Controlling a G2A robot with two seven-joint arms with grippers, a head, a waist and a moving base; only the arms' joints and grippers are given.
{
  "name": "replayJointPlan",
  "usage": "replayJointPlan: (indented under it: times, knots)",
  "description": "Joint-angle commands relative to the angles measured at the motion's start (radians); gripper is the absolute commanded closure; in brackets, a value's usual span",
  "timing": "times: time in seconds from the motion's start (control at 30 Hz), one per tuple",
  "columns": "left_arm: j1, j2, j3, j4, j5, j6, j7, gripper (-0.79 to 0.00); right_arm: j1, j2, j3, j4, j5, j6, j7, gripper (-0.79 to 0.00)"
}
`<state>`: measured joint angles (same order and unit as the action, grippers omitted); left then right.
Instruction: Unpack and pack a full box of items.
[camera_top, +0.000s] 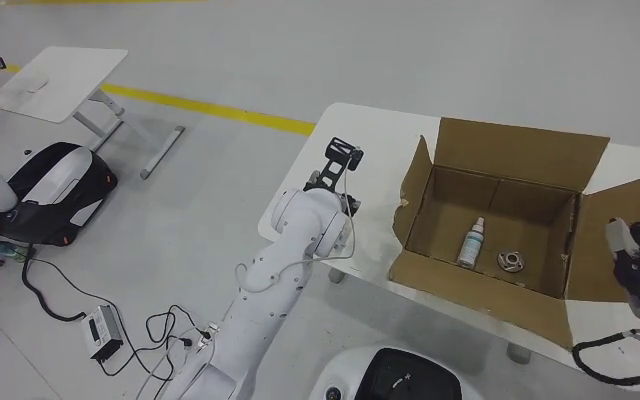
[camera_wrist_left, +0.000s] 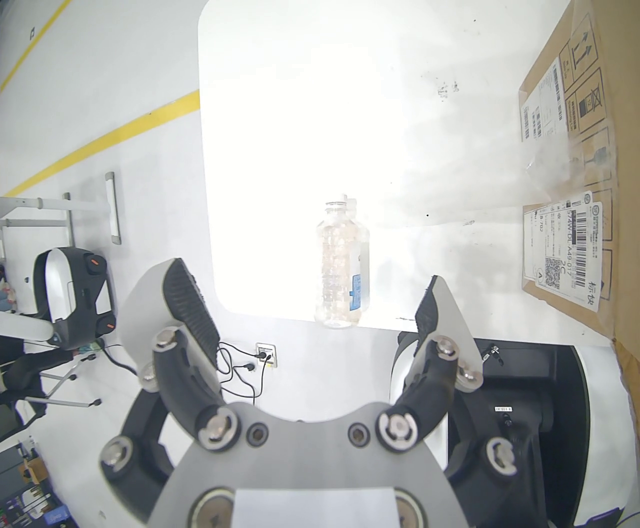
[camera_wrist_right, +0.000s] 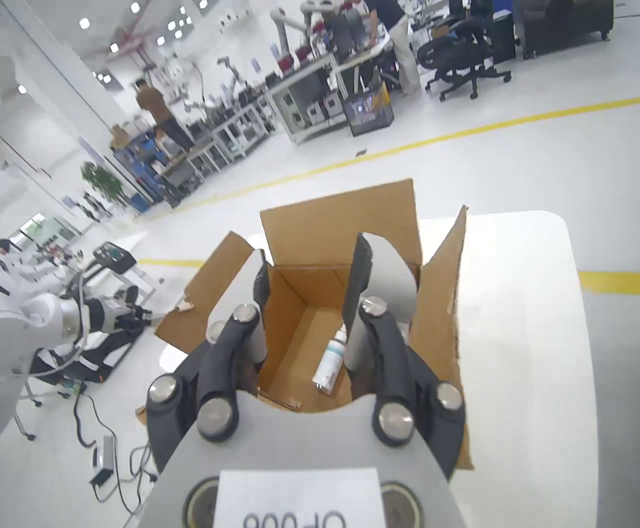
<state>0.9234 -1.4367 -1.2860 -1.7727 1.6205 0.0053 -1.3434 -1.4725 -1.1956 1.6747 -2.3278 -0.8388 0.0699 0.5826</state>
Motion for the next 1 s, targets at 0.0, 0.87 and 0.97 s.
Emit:
replayJointPlan:
  times: [0.0,0.87,0.97]
  knots:
    - [0.000,0.000,0.000,0.000,0.000,0.000,0.000,-0.785,0.057,0.002,-0.062,0.040,-0.076,0.013,0.052,0.000]
    - [0.000,0.000,0.000,0.000,0.000,0.000,0.000,-0.785,0.451,-0.040,-0.411,0.405,-0.287,0.321,0.196,0.000]
    - [0.000,0.000,0.000,0.000,0.000,0.000,0.000,-0.785,0.580,-0.065,-0.500,0.541,-0.263,0.424,0.263,0.000]
